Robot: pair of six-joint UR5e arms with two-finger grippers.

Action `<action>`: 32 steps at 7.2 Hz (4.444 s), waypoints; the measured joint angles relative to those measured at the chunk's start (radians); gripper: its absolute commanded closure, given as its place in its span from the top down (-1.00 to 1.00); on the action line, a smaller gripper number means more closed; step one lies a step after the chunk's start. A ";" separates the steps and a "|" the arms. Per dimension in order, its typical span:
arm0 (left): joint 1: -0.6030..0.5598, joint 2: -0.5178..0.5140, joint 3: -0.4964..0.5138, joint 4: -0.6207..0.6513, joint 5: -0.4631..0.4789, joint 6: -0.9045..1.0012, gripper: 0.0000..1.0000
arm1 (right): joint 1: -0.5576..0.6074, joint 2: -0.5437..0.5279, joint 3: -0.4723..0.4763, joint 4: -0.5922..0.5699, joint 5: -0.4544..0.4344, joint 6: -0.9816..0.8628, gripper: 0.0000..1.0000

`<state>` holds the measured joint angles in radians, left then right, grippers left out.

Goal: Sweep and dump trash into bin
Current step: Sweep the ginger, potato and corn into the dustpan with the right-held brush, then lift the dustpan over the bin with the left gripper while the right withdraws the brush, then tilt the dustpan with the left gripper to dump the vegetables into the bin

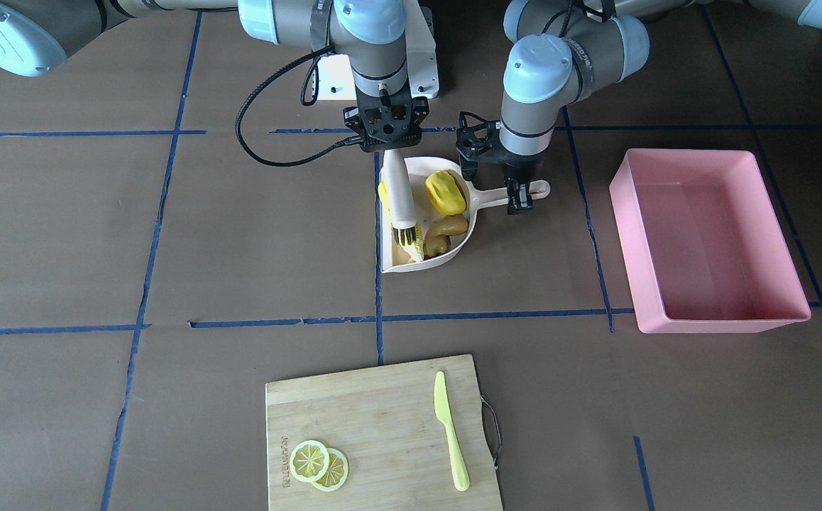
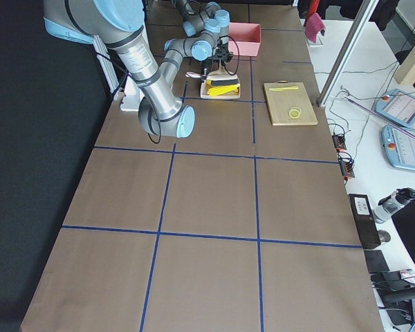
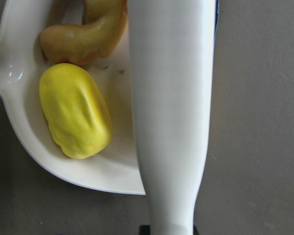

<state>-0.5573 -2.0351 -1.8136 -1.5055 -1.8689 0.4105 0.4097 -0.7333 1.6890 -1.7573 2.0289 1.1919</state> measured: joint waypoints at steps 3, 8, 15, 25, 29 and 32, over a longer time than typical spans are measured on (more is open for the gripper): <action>-0.006 0.033 0.012 -0.112 -0.049 -0.039 -1.00 | 0.014 -0.007 0.024 -0.012 0.003 -0.001 -1.00; -0.051 0.039 0.012 -0.161 -0.220 -0.059 -1.00 | 0.154 -0.088 0.317 -0.252 0.071 -0.021 -1.00; -0.231 0.144 -0.127 -0.287 -0.398 -0.174 -1.00 | 0.408 -0.381 0.497 -0.424 0.092 -0.371 -1.00; -0.867 0.688 -0.206 -0.274 -0.547 0.392 -1.00 | 0.597 -0.618 0.487 -0.416 0.090 -0.792 -1.00; -0.964 0.690 -0.066 -0.275 -0.529 0.550 -1.00 | 0.614 -0.696 0.483 -0.399 0.112 -0.846 -1.00; -0.957 0.688 -0.079 -0.275 -0.355 0.583 -1.00 | 0.615 -0.868 0.447 -0.166 0.212 -0.847 -1.00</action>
<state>-1.5142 -1.3467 -1.8929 -1.7809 -2.2241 0.9932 1.0246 -1.6017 2.1359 -1.9237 2.2404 0.3450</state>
